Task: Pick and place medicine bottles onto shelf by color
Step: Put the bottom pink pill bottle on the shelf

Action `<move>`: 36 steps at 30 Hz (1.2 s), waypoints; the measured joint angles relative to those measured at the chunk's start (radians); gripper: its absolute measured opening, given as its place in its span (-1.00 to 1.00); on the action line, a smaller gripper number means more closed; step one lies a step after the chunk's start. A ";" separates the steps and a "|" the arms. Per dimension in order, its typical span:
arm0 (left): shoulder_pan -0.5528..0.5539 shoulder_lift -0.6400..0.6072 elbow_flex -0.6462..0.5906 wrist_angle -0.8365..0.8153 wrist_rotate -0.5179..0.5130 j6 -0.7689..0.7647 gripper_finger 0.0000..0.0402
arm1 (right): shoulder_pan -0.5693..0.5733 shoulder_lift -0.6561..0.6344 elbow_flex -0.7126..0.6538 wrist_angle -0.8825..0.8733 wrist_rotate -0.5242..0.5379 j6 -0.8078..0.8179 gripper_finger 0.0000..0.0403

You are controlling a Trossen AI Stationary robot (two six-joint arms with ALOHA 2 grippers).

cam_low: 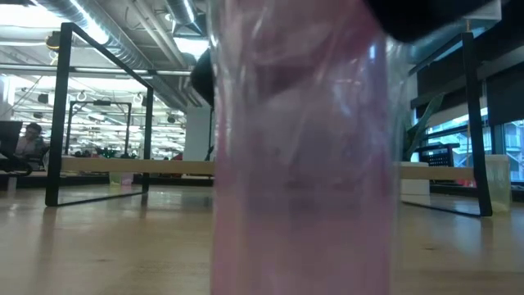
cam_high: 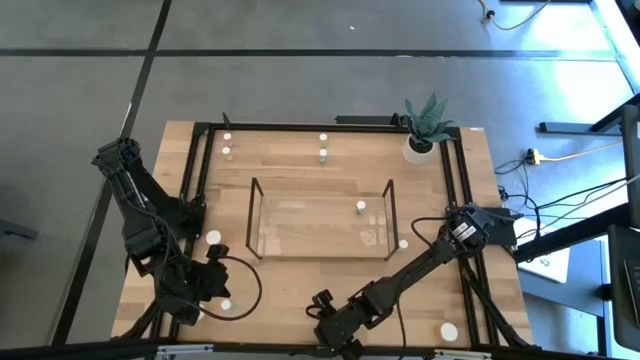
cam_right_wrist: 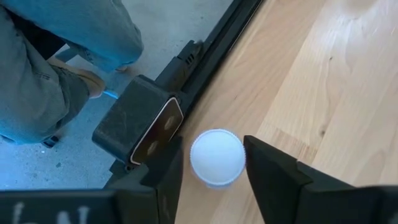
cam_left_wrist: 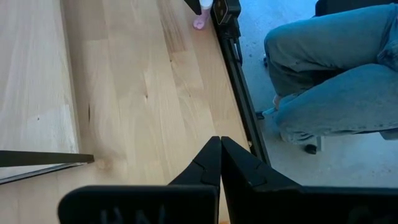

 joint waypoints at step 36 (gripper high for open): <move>0.000 0.000 0.000 -0.001 0.000 0.045 -1.00 | -0.007 -0.018 0.044 -0.030 0.060 0.132 -0.37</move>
